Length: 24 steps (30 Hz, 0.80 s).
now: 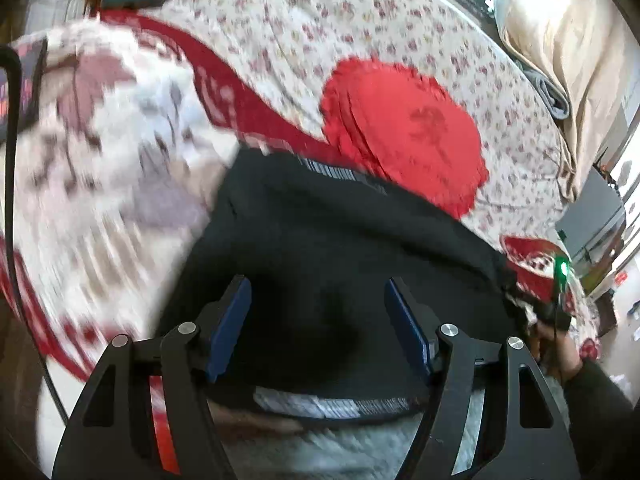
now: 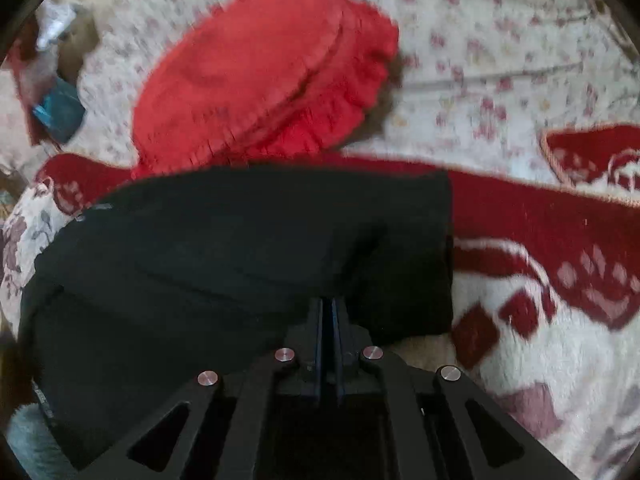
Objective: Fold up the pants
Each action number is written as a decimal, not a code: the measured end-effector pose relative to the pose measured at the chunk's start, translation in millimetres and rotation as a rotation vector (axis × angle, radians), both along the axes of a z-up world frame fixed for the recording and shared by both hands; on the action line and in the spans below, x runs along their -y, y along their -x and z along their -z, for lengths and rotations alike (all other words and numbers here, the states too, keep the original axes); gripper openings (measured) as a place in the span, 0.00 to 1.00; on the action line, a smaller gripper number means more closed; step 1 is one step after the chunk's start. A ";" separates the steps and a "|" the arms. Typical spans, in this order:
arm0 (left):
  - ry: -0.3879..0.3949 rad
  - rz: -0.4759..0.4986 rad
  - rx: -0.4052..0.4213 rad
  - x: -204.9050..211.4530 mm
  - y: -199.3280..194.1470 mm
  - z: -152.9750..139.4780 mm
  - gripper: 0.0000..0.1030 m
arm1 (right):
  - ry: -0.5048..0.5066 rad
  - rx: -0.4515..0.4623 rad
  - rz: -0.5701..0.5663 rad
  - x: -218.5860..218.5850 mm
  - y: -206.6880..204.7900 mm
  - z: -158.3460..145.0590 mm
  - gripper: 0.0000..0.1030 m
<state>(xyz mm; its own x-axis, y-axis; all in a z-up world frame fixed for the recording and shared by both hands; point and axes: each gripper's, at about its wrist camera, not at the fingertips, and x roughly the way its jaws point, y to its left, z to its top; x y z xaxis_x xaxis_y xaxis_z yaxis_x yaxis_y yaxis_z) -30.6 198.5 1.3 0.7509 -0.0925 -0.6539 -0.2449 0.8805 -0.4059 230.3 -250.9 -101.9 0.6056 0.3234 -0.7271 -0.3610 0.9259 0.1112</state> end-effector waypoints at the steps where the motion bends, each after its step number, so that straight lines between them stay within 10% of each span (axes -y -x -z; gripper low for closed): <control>1: -0.023 -0.012 -0.002 -11.0 -8.1 -5.9 0.67 | 0.023 0.045 -0.016 -0.7 6.2 2.3 0.03; 8: -0.171 0.086 -0.123 -76.7 -121.7 -10.5 0.70 | 0.003 0.132 -0.015 5.8 20.1 7.7 0.04; 22: 0.147 0.194 -0.234 -108.5 -198.7 65.5 0.69 | -0.104 0.103 -0.021 7.9 14.5 12.3 0.03; 24: 0.217 0.200 -0.222 -111.0 -200.8 65.6 0.54 | -0.096 0.107 -0.020 6.8 14.7 12.3 0.03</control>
